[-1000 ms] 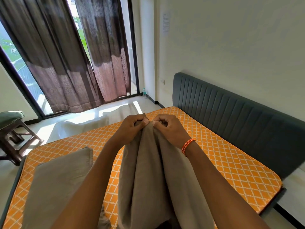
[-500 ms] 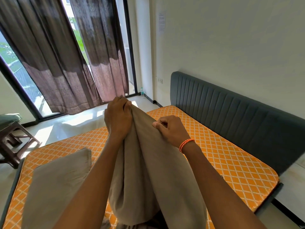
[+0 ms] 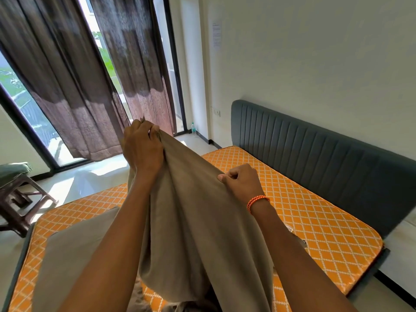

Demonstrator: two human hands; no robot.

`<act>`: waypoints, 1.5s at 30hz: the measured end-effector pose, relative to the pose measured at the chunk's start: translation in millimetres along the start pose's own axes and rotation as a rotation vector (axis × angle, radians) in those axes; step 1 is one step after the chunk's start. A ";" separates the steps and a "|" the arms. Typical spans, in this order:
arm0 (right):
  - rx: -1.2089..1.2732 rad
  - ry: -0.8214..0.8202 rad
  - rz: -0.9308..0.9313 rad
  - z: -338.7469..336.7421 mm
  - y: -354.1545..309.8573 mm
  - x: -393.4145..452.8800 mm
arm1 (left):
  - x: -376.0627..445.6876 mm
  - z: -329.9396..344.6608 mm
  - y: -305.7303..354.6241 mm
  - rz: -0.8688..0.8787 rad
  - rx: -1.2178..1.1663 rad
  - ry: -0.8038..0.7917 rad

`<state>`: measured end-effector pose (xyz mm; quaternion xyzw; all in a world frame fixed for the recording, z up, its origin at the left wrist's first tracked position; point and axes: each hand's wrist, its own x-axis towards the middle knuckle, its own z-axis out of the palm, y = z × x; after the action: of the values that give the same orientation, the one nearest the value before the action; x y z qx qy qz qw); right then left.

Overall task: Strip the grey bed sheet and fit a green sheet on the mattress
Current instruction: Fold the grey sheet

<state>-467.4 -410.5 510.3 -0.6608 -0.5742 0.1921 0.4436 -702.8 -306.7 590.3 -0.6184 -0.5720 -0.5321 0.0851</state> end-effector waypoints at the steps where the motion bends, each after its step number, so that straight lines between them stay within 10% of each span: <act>1: 0.019 -0.014 0.029 -0.3 0.7 0.1 | 1.6 -0.3 0.5 -0.006 0.004 0.006; 27: -0.063 0.160 0.149 -27.0 -9.1 8.2 | 31.6 -38.9 -3.2 -0.071 0.021 0.141; 36: -0.001 0.345 -0.051 -30.8 -29.4 7.5 | 32.1 -37.4 -20.1 -0.151 0.053 0.129; 45: 0.075 0.079 -0.335 -29.0 -66.2 8.0 | 21.6 -31.6 -81.4 -0.418 0.151 0.043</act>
<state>-482.1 -417.2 581.1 -0.5459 -0.6508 0.1104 0.5160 -790.2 -289.0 578.8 -0.4669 -0.7239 -0.5069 0.0310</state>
